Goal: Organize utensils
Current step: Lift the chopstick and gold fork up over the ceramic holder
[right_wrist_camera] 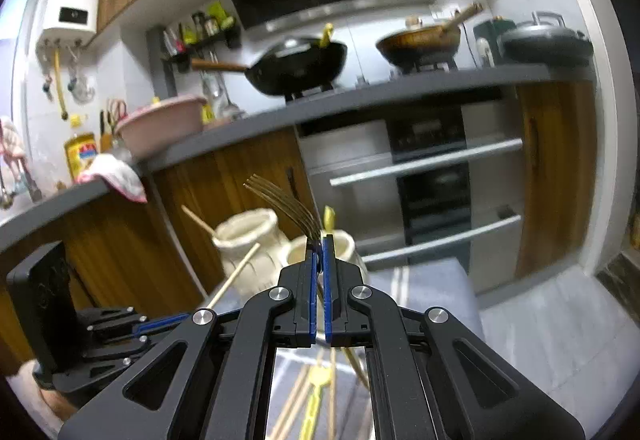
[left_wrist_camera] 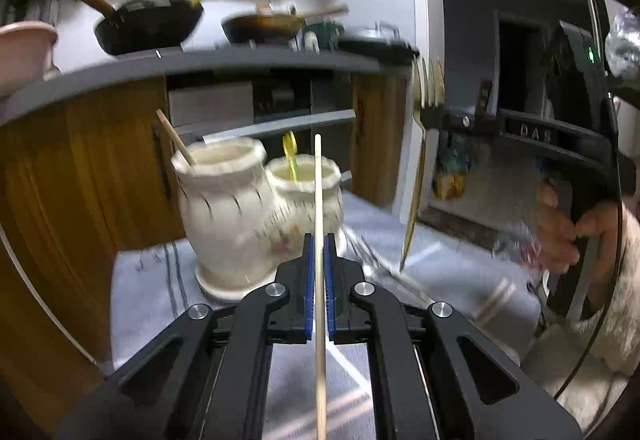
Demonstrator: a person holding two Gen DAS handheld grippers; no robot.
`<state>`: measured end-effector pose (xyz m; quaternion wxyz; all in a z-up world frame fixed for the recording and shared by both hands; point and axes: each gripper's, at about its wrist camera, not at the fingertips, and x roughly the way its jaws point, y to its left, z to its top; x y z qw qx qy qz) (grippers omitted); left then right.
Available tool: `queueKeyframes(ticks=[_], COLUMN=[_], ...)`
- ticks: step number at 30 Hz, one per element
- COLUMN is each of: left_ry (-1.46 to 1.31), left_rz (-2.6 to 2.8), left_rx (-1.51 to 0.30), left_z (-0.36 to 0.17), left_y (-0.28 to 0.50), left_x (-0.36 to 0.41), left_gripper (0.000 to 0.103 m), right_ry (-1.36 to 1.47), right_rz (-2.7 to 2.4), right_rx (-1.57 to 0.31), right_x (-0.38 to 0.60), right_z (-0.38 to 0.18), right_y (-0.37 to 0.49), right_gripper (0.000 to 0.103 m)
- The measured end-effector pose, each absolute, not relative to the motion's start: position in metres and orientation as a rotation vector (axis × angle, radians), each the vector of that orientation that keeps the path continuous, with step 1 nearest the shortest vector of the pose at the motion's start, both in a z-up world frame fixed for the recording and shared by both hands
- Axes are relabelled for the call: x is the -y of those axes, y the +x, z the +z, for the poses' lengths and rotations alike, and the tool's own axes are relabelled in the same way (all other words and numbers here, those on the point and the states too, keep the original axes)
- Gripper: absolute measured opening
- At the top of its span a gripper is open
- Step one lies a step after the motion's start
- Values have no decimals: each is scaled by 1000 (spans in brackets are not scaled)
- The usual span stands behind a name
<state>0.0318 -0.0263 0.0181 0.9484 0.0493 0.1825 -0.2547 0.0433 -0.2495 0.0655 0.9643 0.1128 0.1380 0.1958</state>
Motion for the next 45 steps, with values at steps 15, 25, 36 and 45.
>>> queueKeyframes(ticks=[15,25,36,45], left_ry=[-186,-311,-320,-385], left_rz=[-471,-557,-640,-692], left_rx=[-90,-69,-104,-138], left_z=[90,86,76,53], left_y=[76,159,210,231], left_x=[-59,-72,-52,-47], left_gripper=[4,4,4,4], right_ry=[271,338,402,413], right_rz=[444,469,523,516], right_rx=[-189,-158,-135,-125], right_x=[235,235,240,237], right_z=[120,128,135,127], right_y=[75,107,120,131], right_gripper=[3,3,3,3])
